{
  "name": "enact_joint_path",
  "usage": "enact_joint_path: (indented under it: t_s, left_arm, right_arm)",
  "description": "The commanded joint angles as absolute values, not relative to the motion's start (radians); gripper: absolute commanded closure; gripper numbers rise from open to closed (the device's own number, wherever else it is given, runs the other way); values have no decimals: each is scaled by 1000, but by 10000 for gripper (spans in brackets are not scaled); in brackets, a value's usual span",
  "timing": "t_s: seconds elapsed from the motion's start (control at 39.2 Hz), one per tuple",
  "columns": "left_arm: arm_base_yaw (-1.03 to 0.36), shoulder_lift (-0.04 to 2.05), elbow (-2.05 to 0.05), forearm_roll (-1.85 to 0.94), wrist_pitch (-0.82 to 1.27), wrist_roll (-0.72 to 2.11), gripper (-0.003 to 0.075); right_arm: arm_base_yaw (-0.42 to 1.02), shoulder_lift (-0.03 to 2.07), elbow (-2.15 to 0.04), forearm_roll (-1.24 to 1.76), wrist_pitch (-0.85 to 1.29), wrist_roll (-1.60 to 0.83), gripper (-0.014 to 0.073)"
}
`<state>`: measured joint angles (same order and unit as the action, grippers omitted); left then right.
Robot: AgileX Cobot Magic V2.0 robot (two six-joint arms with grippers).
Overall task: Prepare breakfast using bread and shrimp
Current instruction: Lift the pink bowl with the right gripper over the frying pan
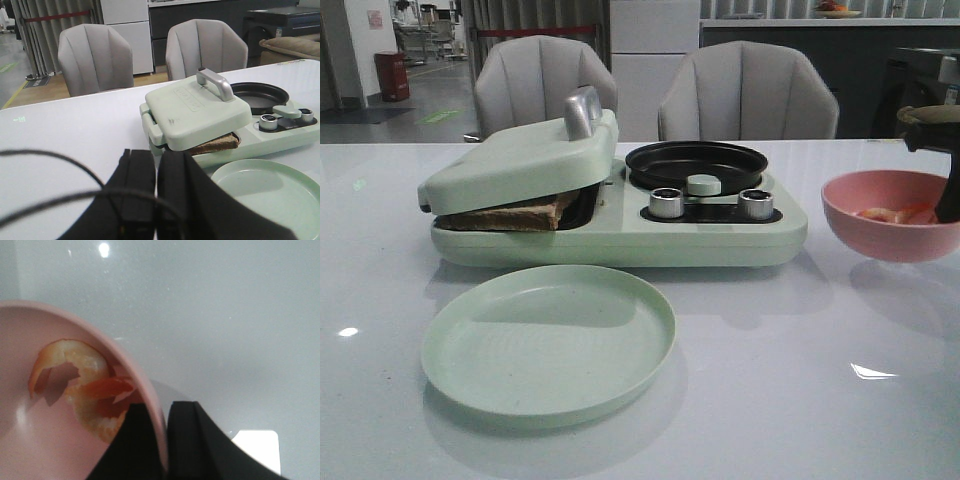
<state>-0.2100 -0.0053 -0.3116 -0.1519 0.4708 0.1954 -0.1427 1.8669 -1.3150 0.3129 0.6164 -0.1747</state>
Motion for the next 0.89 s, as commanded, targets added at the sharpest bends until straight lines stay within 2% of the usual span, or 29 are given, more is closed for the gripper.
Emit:
enact_joint_path:
  t_s: [0.0,0.23,0.49,0.87]
  left_arm:
    - [-211,-14,-338,-166,390,186,606]
    - [-211,-14,-338,-166,390,186,606]
    - [-211,-14,-338,-166,390,186,606]
    - [-211,-14,-338,-166,390,186,606]
  right_arm:
    - [-151,1769,-1347,324,569,-189,470]
    - [-129,1721,-1347,365,580,-190,470]
    - [-12,1701,-1347,366,481,-195,470]
    - [182,1744,-1347,367,50,-195,470]
